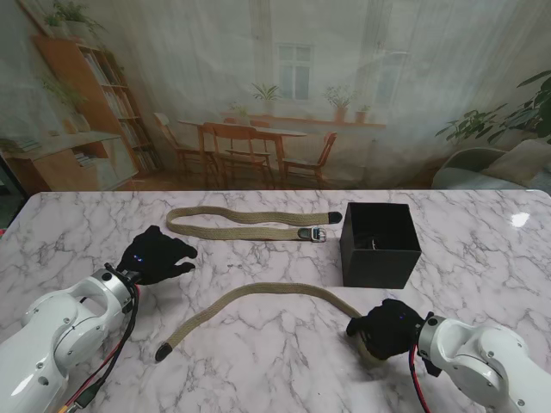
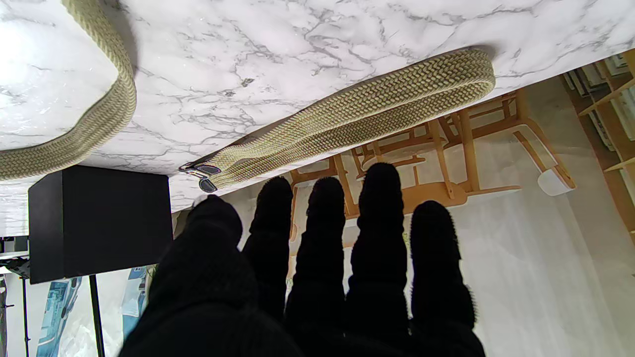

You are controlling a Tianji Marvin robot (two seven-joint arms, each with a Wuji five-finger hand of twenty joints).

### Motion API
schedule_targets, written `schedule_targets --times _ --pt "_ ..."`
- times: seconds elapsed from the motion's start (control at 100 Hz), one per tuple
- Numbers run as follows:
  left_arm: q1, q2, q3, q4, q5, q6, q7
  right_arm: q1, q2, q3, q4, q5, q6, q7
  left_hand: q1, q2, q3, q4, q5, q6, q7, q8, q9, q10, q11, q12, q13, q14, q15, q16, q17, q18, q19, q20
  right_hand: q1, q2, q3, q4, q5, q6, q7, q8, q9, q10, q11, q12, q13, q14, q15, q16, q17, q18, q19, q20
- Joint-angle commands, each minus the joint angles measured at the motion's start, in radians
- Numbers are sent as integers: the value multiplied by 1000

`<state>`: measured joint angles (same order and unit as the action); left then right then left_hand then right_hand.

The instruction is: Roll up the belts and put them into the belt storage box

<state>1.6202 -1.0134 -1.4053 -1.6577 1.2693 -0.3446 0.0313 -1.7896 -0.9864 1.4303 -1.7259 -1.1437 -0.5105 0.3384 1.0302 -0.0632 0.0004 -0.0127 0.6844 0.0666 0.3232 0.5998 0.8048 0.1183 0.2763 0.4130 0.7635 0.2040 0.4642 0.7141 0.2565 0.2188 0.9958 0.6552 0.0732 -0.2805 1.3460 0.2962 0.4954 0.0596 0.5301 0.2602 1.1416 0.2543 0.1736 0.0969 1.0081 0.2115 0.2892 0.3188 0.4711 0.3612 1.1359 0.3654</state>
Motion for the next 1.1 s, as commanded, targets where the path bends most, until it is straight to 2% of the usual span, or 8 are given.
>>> schedule_targets --times 0.0,0.17,0.4,0.53,0.76,0.83,0.94,1.09 --pt "1 0 1 2 4 1 -11 -8 1 4 -3 -38 -11 -17 48 43 -12 -8 -34 17 -4 -6 19 17 15 10 1 15 -8 -6 -7 30 -12 -10 -36 -89 155 89 7 127 58 21 -127 -17 -104 -8 0 -7 21 8 -13 60 -13 -15" --pt "2 0 1 2 4 2 -9 -10 3 9 -12 -63 -19 -13 49 45 -13 -8 -33 19 -3 -6 18 18 15 10 0 16 -8 -6 -7 31 -12 -10 187 -263 224 306 -28 121 33 60 -171 -62 -113 -12 -4 -64 18 16 6 30 -27 -25" --pt "0 0 2 2 4 1 -11 -8 7 5 -26 -122 -34 -14 52 46 -13 -8 -33 19 -2 -6 19 18 16 10 1 16 -8 -6 -7 30 -12 -10 569 -446 224 -63 -45 102 67 73 -154 -96 -110 -11 21 -113 20 18 39 11 -36 -45" --pt "0 0 3 3 4 1 -11 -6 9 3 -33 -155 -43 -10 52 46 -14 -9 -33 17 -1 -6 19 18 16 10 1 16 -8 -6 -6 31 -12 -10 732 -414 211 -294 -45 69 108 69 -91 -223 -94 -5 57 -185 39 29 69 -32 -34 -50" --pt "-2 0 4 4 2 1 -13 6 16 -7 -17 -238 -63 -63 59 45 -12 -8 -33 16 0 -6 19 16 17 10 1 14 -8 -6 -7 30 -12 -11 793 -405 112 -408 -20 -60 165 82 -2 -425 -77 2 99 -312 40 2 135 -153 68 -257" --pt "-2 0 5 4 2 1 -15 3 17 -7 -20 -260 -60 -76 59 45 -13 -9 -33 18 1 -6 19 16 17 10 1 16 -8 -6 -7 31 -12 -10 749 -359 34 -410 -28 -38 173 75 -12 -408 -80 1 97 -300 38 17 146 -175 15 -91" --pt "-4 0 7 5 2 0 -15 0 16 -7 -23 -268 -52 -82 57 46 -14 -9 -33 17 1 -7 18 16 17 10 1 15 -7 -6 -7 30 -12 -11 729 -343 -9 -442 -4 7 174 69 -10 -344 -78 2 108 -271 48 28 153 -161 13 -64" --pt "-4 0 6 5 3 0 -15 1 19 -14 -18 -298 -48 -102 56 46 -14 -9 -34 16 1 -7 19 17 17 10 1 16 -8 -6 -8 31 -12 -11 691 -404 -61 -480 36 -96 195 74 43 -423 -63 6 134 -295 60 39 185 -211 33 -47"
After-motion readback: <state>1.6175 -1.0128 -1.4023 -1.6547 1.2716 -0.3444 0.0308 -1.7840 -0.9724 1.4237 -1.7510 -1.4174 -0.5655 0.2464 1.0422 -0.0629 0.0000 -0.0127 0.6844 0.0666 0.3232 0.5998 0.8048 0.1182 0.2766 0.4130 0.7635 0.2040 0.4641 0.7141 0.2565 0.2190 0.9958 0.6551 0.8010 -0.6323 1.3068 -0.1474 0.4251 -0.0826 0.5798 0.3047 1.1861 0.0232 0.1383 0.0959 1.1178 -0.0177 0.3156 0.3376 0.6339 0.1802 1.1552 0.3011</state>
